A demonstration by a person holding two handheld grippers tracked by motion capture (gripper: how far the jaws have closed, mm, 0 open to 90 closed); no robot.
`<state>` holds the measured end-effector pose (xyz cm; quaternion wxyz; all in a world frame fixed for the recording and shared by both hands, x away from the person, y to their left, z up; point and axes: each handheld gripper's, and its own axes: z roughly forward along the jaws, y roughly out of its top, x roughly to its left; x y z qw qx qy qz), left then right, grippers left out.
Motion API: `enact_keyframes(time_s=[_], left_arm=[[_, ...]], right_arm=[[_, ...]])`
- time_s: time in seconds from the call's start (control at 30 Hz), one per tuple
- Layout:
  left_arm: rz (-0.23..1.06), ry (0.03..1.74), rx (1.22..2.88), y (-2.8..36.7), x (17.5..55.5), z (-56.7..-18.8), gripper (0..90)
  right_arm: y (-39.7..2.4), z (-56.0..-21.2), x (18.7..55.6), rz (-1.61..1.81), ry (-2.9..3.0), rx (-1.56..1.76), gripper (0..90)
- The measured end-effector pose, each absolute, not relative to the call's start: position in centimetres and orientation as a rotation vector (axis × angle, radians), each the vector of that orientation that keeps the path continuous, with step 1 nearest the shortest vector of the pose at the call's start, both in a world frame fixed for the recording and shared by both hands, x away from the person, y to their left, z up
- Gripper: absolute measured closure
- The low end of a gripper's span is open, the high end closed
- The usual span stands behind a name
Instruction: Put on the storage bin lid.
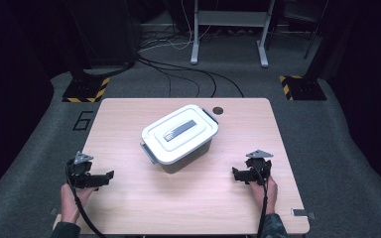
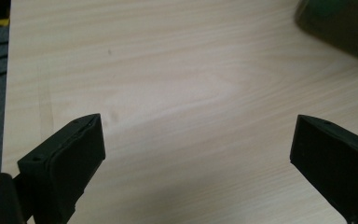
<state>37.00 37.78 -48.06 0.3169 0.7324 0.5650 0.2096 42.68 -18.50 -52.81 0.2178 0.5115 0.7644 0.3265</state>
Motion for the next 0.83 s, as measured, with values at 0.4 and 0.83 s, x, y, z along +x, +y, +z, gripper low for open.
enact_keyframes(time_s=[0.4,0.83], left_arm=[[0.642,1.55,1.912,37.5,35.3,-51.5,0.0],[0.653,1.548,1.881,36.8,35.1,-53.2,0.0]], right_arm=[[-18.5,-52.8,42.7,0.904,2.117,1.416,1.9],[-18.5,-52.8,42.7,0.905,2.118,1.416,1.8]])
